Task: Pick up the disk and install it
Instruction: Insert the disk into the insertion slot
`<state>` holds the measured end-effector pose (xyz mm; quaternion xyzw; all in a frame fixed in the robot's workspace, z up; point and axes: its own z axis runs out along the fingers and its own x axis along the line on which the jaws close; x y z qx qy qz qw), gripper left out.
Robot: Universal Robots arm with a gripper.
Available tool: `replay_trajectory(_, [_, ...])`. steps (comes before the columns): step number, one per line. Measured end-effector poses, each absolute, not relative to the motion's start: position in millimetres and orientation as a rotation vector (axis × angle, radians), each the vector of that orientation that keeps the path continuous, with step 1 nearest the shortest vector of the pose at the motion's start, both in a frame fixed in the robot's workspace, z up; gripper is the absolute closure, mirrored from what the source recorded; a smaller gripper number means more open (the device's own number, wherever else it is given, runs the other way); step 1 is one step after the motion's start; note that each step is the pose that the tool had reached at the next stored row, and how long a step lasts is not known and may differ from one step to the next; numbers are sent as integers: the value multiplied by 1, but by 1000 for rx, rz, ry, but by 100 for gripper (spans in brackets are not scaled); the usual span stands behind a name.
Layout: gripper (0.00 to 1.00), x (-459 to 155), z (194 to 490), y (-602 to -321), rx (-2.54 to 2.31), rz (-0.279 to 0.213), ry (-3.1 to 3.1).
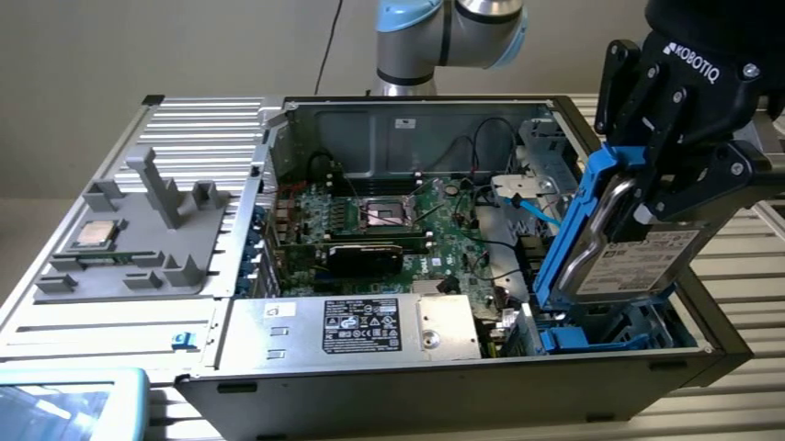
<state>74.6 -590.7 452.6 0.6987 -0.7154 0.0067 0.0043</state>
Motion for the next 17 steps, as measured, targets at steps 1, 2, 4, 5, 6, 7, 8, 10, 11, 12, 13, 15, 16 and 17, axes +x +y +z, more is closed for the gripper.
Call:
replay_trajectory(1, [63,75,453,-591,2189,21,-2241])
replay_trajectory(2, [63,75,453,-591,2189,21,-2241])
replay_trajectory(4, [63,75,452,-591,2189,21,-2241])
replay_trajectory(5, [63,76,452,-591,2189,21,-2241])
replay_trajectory(6, [63,77,452,-591,2189,21,-2241])
replay_trajectory(7, [63,77,452,-591,2189,21,-2241])
replay_trajectory(8, [63,77,452,-591,2189,21,-2241])
replay_trajectory(10, [63,77,450,-591,2189,21,-2241])
replay_trajectory(11, [63,77,449,-591,2189,21,-2241])
replay_trajectory(12, [63,77,448,-591,2189,21,-2241])
replay_trajectory(13, [63,77,447,-591,2189,21,-2241])
replay_trajectory(15, [63,77,445,-591,2189,21,-2241])
replay_trajectory(16, [63,77,444,-591,2189,21,-2241])
replay_trajectory(17, [63,78,443,-591,2189,21,-2241])
